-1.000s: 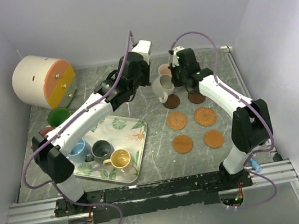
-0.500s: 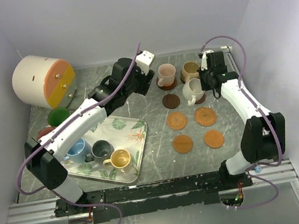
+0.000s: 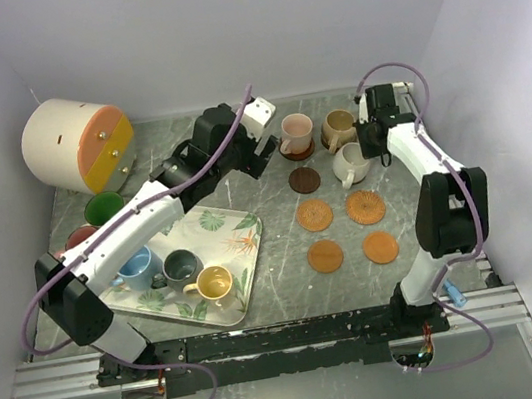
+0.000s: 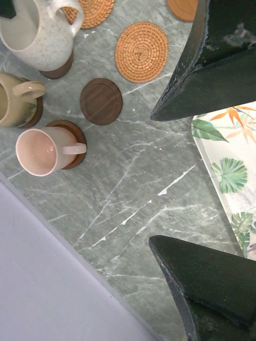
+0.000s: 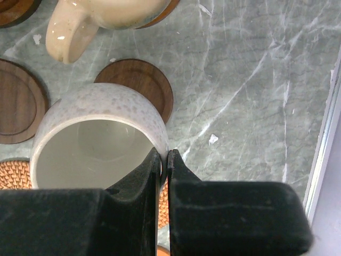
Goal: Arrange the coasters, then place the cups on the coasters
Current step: Place the cup on the coaster.
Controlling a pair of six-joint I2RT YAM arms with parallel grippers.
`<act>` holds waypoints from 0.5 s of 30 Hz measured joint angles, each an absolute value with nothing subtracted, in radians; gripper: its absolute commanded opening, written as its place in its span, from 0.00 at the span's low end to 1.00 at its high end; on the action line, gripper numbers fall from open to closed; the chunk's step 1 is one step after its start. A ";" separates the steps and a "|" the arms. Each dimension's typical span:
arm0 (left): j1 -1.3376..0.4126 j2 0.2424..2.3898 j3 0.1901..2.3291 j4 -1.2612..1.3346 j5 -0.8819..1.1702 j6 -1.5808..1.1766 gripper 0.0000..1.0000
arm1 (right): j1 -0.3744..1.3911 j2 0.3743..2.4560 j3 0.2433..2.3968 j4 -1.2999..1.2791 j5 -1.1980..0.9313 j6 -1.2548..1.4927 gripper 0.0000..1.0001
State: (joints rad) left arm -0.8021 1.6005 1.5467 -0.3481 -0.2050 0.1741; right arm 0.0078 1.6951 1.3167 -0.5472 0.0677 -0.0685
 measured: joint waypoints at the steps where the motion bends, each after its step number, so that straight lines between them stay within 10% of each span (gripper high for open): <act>1: -0.802 1.595 1.539 -0.348 -0.205 0.180 1.00 | 0.007 1.706 1.325 -0.549 0.068 -0.068 0.00; 15: -0.802 1.552 1.503 -0.340 -0.205 0.207 1.00 | 0.005 1.833 1.447 -0.583 0.095 -0.068 0.00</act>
State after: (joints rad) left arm -0.8021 1.5520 1.5032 -0.3401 -0.2050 0.2070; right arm 0.0051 1.8328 1.4471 -0.5835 0.0952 -0.0685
